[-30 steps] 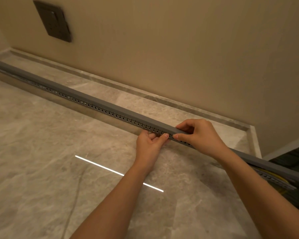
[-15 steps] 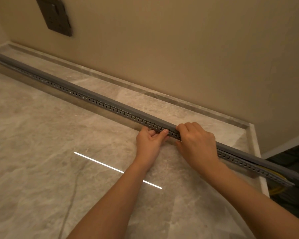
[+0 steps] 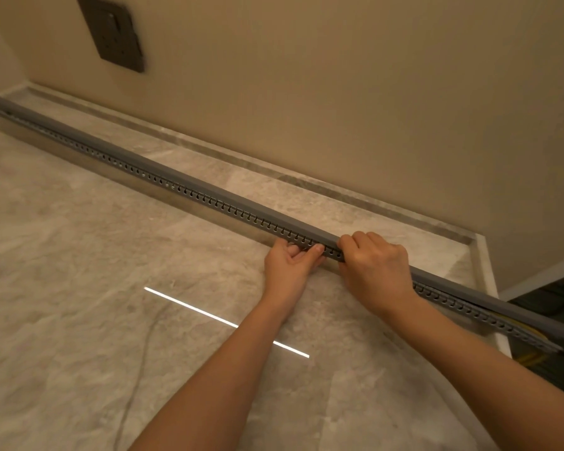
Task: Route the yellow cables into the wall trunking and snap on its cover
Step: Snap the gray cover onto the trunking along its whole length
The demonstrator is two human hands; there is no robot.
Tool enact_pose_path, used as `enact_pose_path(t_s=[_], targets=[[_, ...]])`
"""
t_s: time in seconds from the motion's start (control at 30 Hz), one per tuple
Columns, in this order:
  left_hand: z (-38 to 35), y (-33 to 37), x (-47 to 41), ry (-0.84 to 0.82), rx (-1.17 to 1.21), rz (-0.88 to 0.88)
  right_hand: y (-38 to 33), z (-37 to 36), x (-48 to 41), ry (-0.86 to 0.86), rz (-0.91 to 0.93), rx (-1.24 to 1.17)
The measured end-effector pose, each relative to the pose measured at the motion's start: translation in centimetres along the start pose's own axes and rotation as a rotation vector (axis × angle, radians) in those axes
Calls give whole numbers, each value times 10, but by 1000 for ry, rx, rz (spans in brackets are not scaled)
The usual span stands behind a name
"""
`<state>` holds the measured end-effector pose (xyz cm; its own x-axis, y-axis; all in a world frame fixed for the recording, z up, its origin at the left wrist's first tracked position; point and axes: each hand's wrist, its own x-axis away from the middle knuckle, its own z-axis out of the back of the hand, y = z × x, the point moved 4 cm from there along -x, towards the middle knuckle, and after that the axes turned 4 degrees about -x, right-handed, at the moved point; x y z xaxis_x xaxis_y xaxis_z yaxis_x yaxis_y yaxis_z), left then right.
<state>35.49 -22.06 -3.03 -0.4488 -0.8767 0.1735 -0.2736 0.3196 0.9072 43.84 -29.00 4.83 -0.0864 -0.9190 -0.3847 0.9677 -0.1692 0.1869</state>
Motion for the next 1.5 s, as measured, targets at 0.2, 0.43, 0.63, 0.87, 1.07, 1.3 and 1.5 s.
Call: enact_pose_path(t_s=[0.2, 0.43, 0.63, 0.87, 1.07, 1.3, 1.5], targets=[[-10, 2, 7, 33, 6, 191, 3, 1, 7, 75, 12, -20], [-27, -2, 9, 210, -52, 378, 2, -2, 14, 181, 26, -27], [-28, -4, 11, 231, -85, 312, 14, -2, 20, 32, -43, -226], [-29, -1, 14, 148, -103, 311, 69, -9, 10, -286, -458, -698], [-28, -1, 15, 90, -112, 308, 80, -34, 0, -518, -590, -609], [-26, 0, 15, 69, -94, 295, 60, -50, 3, -683, -473, -475], [-25, 0, 16, 63, -101, 278, 48, -43, 3, -651, -171, -171]])
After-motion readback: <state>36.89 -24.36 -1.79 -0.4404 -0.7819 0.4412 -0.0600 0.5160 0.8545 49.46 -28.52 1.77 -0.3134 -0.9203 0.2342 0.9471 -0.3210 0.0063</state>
